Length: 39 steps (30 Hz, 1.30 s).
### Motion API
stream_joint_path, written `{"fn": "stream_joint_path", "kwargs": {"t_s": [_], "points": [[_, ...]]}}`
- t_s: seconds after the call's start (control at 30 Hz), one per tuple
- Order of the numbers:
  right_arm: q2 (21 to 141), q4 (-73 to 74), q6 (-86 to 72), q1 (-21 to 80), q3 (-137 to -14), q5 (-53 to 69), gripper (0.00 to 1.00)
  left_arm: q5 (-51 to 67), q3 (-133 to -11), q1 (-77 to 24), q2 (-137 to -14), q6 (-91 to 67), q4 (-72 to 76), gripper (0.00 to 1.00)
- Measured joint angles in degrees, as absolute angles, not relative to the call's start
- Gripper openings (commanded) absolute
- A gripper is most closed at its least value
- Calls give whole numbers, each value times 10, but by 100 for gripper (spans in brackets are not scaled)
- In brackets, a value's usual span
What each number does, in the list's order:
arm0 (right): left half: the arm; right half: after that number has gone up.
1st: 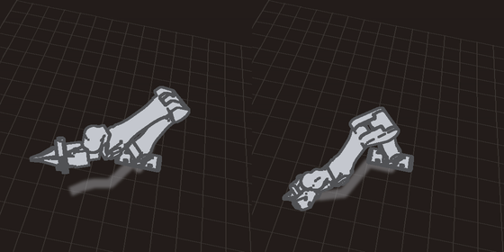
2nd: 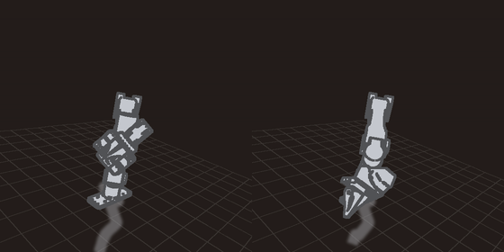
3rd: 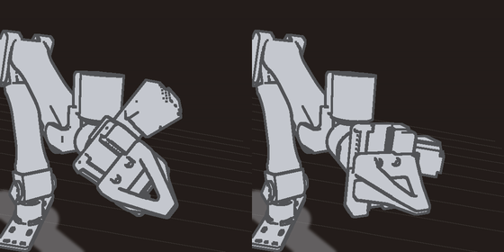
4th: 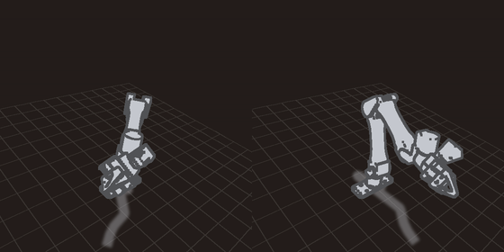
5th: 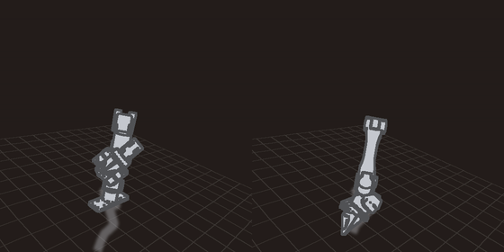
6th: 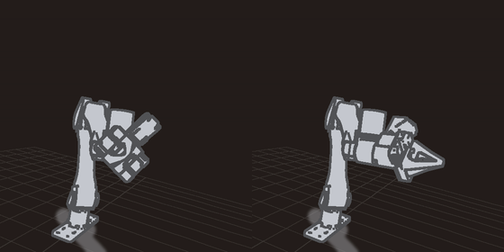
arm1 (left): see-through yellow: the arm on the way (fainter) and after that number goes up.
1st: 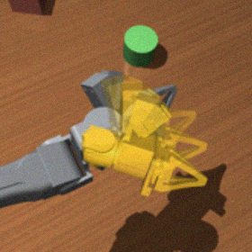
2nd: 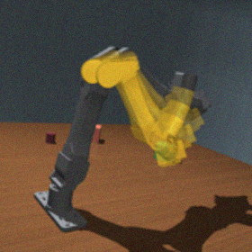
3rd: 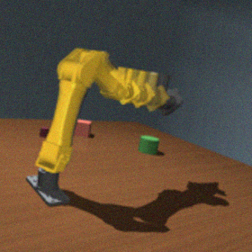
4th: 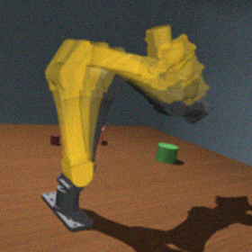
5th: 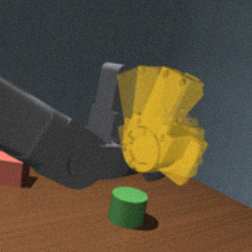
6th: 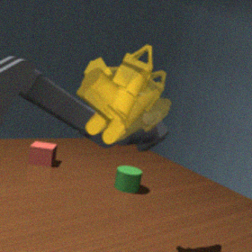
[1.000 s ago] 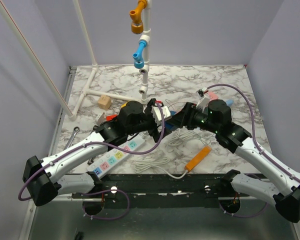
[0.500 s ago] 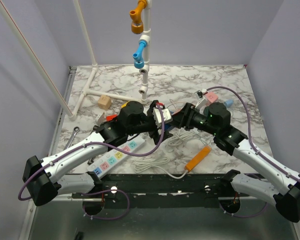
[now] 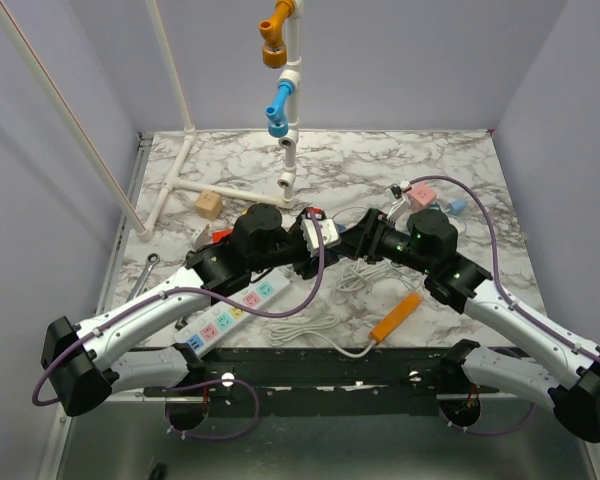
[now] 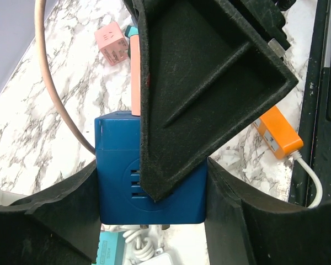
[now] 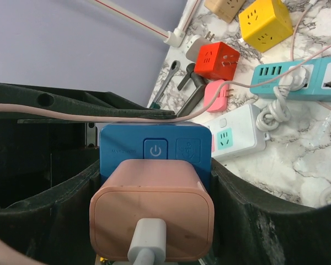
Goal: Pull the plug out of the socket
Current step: Remove the plug from the socket.
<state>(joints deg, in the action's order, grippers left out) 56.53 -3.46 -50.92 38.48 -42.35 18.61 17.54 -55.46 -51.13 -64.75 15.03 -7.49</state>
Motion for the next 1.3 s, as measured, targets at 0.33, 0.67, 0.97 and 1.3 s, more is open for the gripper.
{"fn": "stream_joint_path", "kwargs": {"t_s": [0.33, 0.67, 0.97, 1.3], "points": [[500, 34, -457, 392, -439, 145, 99, 203, -553, -502, -636, 124, -90, 5], [468, 90, -313, 389, -505, 190, 100, 319, -551, -423, -610, 12, -108, 4], [459, 97, -218, 389, -528, 266, 100, 456, -551, -397, -605, -71, -110, 4], [459, 77, -195, 389, -533, 328, 87, 567, -551, -370, -584, -159, -63, 3]]}}
